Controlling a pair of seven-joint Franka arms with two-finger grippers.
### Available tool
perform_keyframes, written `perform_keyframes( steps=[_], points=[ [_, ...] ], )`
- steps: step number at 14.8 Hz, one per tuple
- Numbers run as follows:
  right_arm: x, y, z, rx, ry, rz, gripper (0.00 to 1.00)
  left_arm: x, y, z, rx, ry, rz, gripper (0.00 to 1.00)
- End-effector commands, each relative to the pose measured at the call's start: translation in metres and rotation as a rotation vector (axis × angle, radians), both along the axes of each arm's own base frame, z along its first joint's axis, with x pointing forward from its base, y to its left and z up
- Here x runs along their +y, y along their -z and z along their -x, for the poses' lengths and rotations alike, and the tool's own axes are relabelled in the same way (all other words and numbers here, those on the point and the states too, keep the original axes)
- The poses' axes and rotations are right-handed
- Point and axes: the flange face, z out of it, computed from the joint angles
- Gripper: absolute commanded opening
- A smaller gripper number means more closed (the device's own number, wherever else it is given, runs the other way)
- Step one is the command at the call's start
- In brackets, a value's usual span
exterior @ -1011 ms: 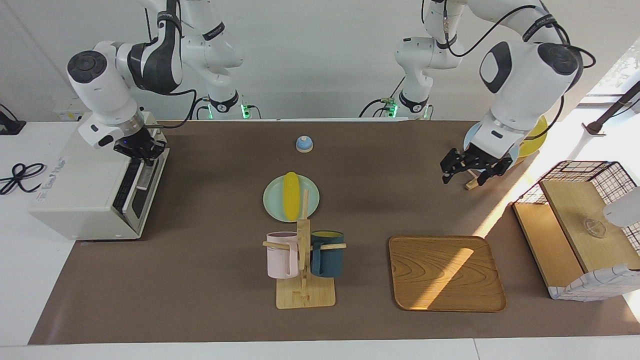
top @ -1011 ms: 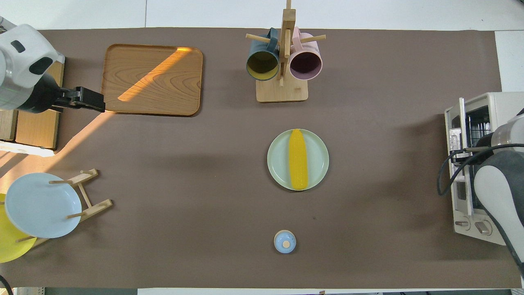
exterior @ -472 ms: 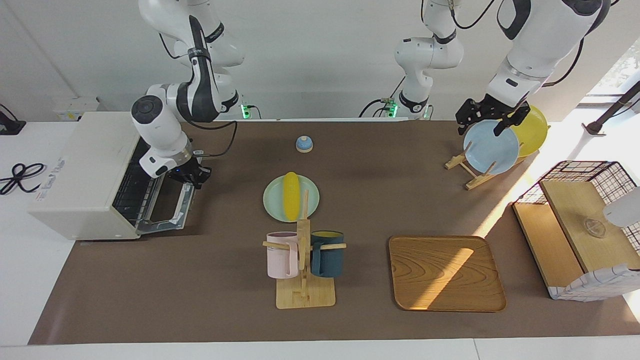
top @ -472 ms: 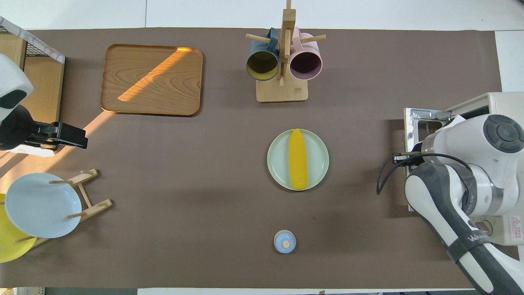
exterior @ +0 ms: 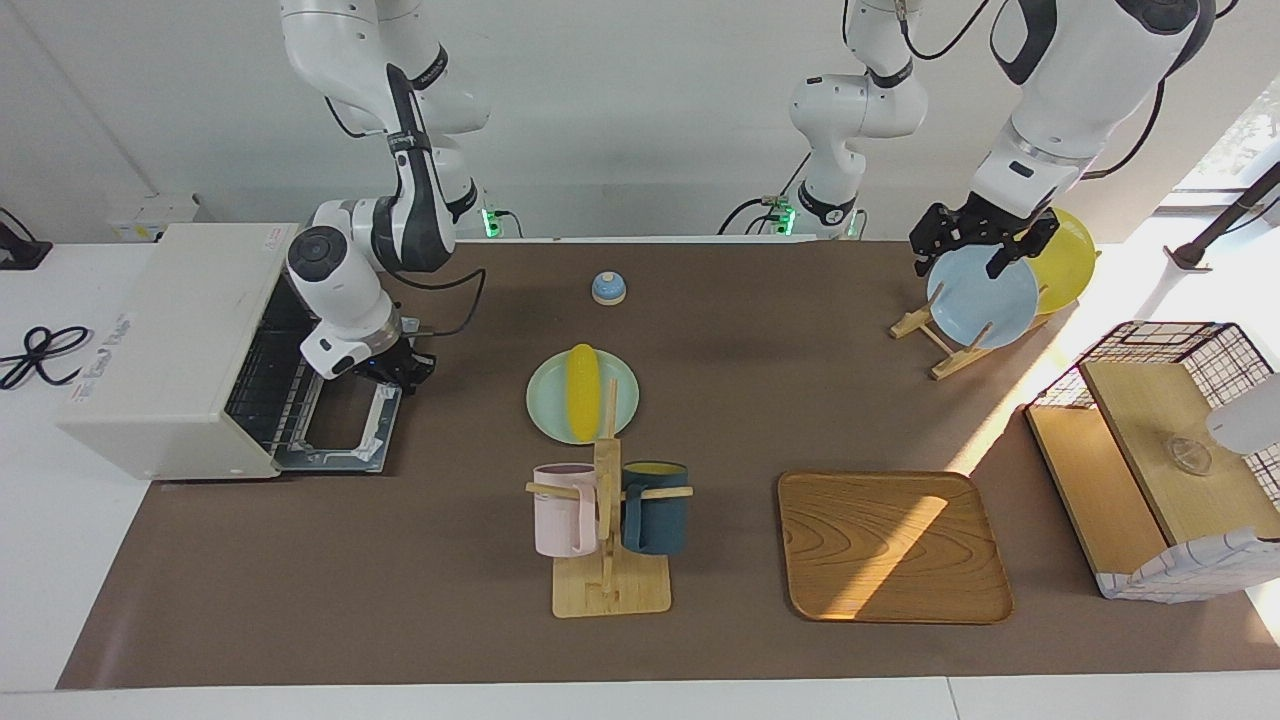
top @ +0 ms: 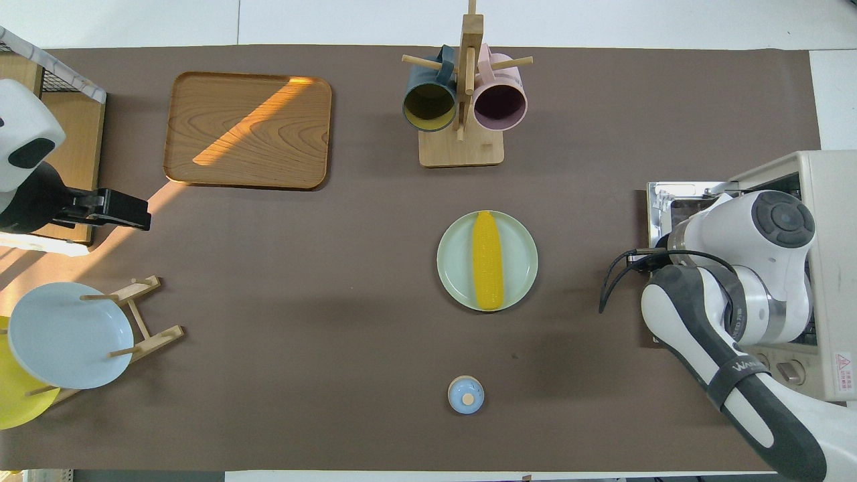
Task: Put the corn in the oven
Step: 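Pull the toaster oven door open with the right gripper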
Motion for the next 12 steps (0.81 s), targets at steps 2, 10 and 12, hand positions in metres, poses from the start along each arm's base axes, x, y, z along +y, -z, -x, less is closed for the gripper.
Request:
perform_keyframes(
  steps=[2, 10, 12],
  points=[
    [0.054, -0.022, -0.018, -0.039, 0.016, -0.069, 0.41, -0.007, -0.01, -0.01, -0.059, 0.018, -0.007, 1.0],
    [0.279, -0.086, -0.033, -0.082, 0.067, -0.024, 1.0, -0.003, -0.008, -0.006, -0.037, 0.008, -0.012, 1.0],
    [0.339, -0.068, -0.023, -0.099, 0.08, 0.005, 1.0, 0.0, -0.01, -0.007, -0.046, 0.003, -0.011, 1.0]
  ],
)
